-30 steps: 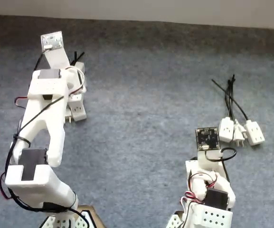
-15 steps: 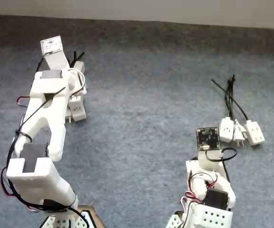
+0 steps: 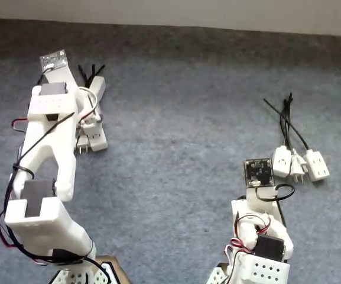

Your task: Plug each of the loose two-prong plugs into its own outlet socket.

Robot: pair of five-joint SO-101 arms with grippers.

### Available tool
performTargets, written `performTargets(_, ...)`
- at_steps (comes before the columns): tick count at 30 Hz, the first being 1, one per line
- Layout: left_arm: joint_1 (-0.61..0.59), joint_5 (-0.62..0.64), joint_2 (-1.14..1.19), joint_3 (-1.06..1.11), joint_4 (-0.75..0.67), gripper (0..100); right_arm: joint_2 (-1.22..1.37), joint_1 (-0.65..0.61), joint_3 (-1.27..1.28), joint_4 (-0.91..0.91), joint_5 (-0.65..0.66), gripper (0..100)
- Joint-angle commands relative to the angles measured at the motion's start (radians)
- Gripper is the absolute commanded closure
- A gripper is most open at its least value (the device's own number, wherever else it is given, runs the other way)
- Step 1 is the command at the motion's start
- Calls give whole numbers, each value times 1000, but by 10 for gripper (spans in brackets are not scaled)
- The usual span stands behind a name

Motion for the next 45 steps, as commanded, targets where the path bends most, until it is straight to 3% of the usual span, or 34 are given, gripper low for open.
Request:
performTargets(1,5,12,-68,-38,25,807,5,13,130,2,23,848)
performTargets(17,47,14,-27,-36,-29,807,5,13,130,2,23,848)
performTargets(29,22,14,127,-171,9,811,5,15,130,2,23,848)
performTargets(35,27,14,125,-211,21,999,5,15,130,2,23,848)
performTargets(45,38,-2,127,-219,35,954,5,15,130,2,23,848)
